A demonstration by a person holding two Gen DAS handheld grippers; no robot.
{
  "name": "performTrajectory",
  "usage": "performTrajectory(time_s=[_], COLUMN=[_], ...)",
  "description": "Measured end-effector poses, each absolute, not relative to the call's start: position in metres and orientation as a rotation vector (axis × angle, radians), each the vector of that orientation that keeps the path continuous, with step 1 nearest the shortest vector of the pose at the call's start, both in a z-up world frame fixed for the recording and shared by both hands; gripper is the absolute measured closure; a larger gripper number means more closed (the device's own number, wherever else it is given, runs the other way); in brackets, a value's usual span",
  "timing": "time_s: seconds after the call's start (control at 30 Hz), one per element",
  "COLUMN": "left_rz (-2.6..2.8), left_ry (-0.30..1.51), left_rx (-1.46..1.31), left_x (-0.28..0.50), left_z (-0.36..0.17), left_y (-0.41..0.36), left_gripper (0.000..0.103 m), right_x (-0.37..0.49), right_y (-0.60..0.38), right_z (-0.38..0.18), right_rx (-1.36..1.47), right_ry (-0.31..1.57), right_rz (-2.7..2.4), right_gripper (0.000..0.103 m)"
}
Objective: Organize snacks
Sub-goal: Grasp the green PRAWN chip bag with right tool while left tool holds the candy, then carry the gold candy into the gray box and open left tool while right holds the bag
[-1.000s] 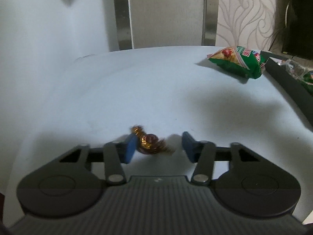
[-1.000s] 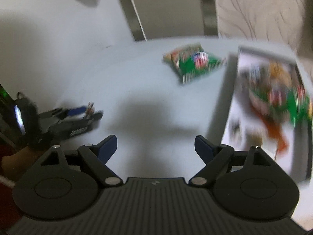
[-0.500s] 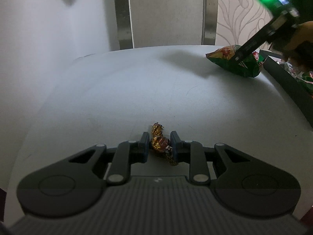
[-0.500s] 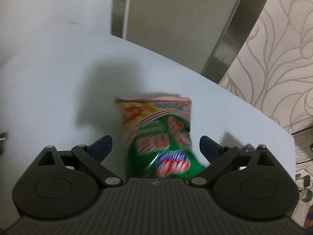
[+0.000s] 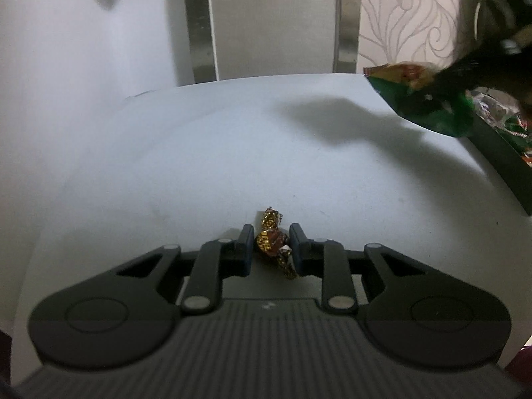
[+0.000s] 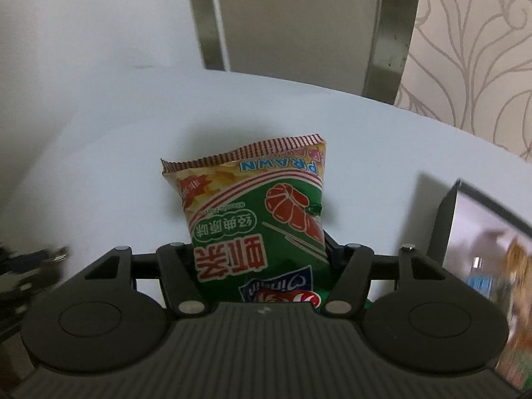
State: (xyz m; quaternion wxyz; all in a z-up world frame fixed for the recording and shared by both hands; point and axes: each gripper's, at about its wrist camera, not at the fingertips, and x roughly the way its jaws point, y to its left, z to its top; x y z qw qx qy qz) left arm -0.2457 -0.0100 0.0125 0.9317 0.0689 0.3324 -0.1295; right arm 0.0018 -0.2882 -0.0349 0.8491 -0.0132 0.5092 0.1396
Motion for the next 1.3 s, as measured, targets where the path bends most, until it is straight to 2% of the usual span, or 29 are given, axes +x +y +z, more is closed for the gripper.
performTrajectory(time_s=[0.67, 0.97, 1.3], left_rz=[-0.362, -0.417, -0.521], left_ry=[0.712, 0.648, 0.524], left_rx=[0.216, 0.236, 0.243], left_x=[-0.172, -0.154, -0.145], left_z=[0.020, 0.044, 0.095], left_y=[-0.044, -0.072, -0.136], left_gripper=[0.078, 0.078, 0.077], right_x=[-0.183, -0.216, -0.241], right_y=[-0.246, -0.256, -0.292], right_z=[-0.003, 0.017, 0.042], right_rx=[0.158, 0.260, 0.303], right_ry=[1.064, 1.016, 0.941], right_rz=[0.273, 0.233, 0.145], right_gripper=[0.035, 0.035, 0.035])
